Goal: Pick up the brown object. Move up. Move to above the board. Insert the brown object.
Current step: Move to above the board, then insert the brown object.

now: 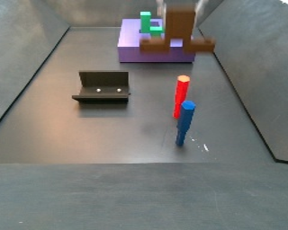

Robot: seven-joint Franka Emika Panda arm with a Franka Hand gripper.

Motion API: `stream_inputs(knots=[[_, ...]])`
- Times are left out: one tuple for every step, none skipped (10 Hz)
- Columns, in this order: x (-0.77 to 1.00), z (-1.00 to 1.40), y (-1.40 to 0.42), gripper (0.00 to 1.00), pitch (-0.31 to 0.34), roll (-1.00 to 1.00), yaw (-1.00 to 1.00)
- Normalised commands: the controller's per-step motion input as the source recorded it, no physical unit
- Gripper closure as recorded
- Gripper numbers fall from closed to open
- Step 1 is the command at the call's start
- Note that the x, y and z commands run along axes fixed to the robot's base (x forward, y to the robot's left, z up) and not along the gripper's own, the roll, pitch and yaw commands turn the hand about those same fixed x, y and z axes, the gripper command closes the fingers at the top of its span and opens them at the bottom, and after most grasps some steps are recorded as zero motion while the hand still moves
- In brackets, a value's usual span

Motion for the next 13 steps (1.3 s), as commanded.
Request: stream_inputs(knots=[[-0.04, 1.4, -0.01, 1.0, 0.048, -0.02, -0.01], [-0.01, 1.4, 0.0, 1.0, 0.016, -0.05, -0.01], [0.08, 1.4, 0.0, 1.0, 0.067, -0.04, 0.0], [0.05, 0.69, 0.0, 1.0, 0.093, -0.04, -0.01], [0.03, 0.2, 0.0, 1.0, 0.065, -0.05, -0.01], [0.44, 0.32, -1.4, 1.0, 0.182, -0.14, 0.01], [0.43, 0.31, -1.4, 1.0, 0.2, -0.07, 0.01], [0.46, 0.31, -1.4, 1.0, 0.228, 0.01, 0.03], [0.56, 0.32, -1.4, 1.0, 0.231, -0.03, 0.01], [0.58, 0.32, -1.4, 1.0, 0.206, 0.0, 0.0], [0.28, 0.15, -0.61, 1.0, 0.174, 0.02, 0.01], [0.12, 0.05, -0.19, 1.0, 0.117, 0.02, 0.0], [0.04, 0.0, -0.02, 1.0, 0.0, -0.04, -0.07]])
